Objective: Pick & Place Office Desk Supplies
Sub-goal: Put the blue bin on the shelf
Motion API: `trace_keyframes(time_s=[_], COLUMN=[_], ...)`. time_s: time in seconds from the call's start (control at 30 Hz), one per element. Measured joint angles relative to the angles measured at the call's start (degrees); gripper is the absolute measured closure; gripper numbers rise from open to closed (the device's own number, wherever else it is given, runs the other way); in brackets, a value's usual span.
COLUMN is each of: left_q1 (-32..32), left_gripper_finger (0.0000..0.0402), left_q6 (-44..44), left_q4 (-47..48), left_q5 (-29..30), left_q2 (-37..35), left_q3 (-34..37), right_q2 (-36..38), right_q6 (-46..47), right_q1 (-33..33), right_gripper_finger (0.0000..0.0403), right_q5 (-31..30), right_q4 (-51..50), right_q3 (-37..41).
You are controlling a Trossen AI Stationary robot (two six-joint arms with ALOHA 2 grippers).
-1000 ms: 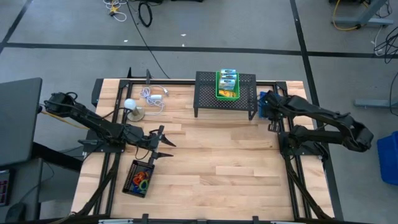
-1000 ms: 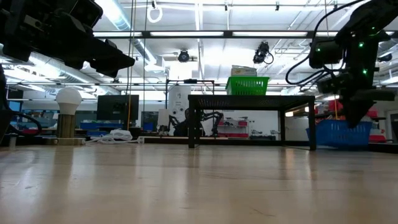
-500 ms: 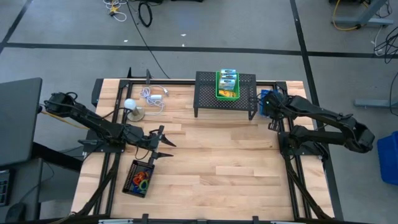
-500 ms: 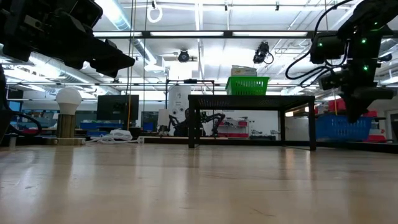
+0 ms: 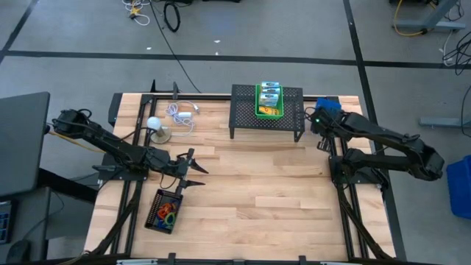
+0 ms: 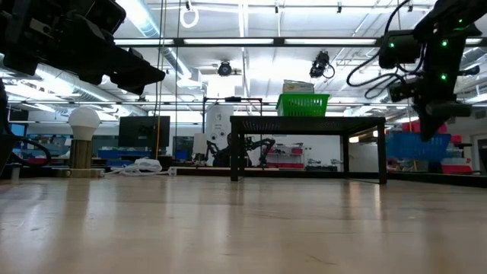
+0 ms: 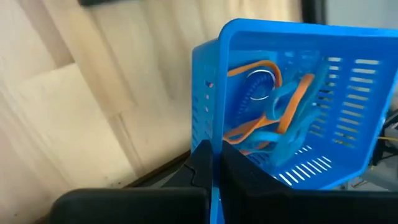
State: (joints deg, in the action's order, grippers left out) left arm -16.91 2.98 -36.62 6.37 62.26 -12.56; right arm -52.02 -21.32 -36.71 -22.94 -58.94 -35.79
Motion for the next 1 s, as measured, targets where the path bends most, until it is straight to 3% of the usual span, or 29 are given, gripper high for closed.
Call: trace_keyframes(time_s=[0.5,0.73,1.0], left_q1=[0.0,0.0,0.0], left_gripper_finger=[0.0189,0.0189,0.0189], left_q6=[-0.1,-0.1,0.0], left_q4=[0.0,0.0,0.0], left_q5=[0.0,0.0,0.0], left_q2=[0.0,0.0,0.0], left_q3=[0.0,0.0,0.0], right_q2=[0.0,-0.3,-6.0], right_q6=[0.1,-0.8,-0.7], right_q1=[0.0,2.7,6.8], right_gripper_finger=[0.0394,0.0394,0.0394], right_q5=[-3.5,1.3,3.2], right_q4=[-10.6,-12.4,-12.1], right_q3=[-18.0,-24.8,-25.9])
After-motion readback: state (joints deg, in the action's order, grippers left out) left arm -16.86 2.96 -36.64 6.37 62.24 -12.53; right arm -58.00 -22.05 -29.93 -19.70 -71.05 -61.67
